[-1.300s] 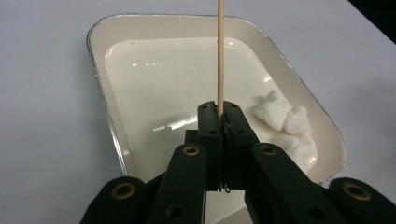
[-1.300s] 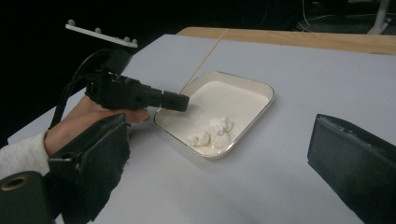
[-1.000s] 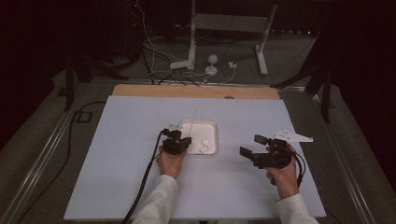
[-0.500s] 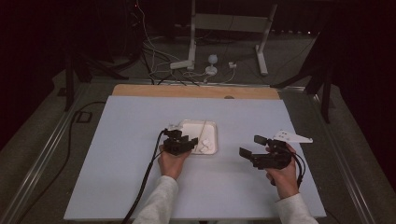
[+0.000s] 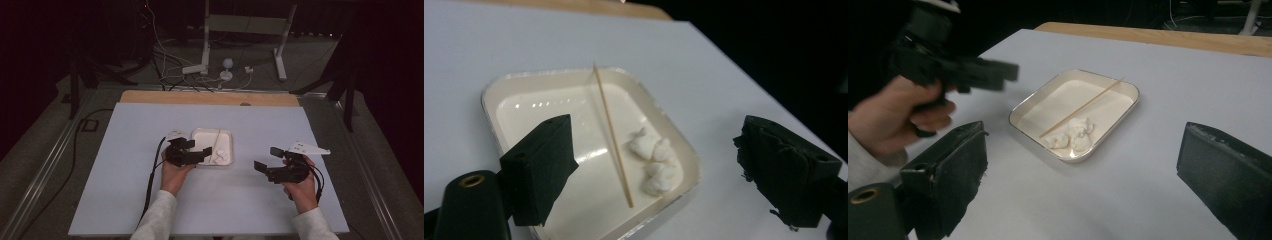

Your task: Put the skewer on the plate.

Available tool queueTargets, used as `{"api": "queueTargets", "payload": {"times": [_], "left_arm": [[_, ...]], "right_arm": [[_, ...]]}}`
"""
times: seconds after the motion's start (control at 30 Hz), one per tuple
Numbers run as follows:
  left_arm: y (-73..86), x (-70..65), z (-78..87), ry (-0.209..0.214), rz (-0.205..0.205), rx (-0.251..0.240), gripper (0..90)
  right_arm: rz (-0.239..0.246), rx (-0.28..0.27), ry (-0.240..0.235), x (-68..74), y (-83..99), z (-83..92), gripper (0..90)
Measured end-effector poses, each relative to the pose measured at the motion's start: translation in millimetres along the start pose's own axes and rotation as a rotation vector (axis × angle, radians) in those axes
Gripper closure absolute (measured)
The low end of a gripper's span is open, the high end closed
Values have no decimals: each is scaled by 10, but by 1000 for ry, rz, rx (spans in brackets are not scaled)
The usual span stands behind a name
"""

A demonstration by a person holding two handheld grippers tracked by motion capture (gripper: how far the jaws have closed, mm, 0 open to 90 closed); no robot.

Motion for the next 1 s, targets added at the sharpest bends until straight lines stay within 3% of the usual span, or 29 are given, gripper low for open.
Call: {"api": "queueTargets", "payload": {"times": [0.17, 0.33, 0.47, 0.73, 0.83, 1.0], "left_arm": [[-1, -46, 287, 3, -58, -40, 98], [68, -29, 508, -77, -137, -53, 19], [148, 7, 672, -98, -160, -80, 12], [358, 164, 945, -152, -164, -106, 12], [434, 258, 1051, -210, -164, -139, 13], [530, 369, 1185, -249, -161, -152, 12]], "right_arm": [[13, 10, 15, -4, 25, -19, 60], [26, 7, 31, -22, 54, -7, 60], [27, -1, 46, -65, 108, 15, 61], [2, -7, 74, -181, 241, 71, 61], [-5, -25, 83, -206, 270, 104, 61], [-1, -40, 106, -237, 300, 132, 61]]}}
Point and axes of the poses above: each handheld gripper's, and its own axes: z roughly backward along the jaws, y roughly out of its underside, x roughly to its left, the point moved 7 cm from there along -z, roughly forward along the jaws, and after that the axes turned 15 degrees about x, right-handed, at the moved point
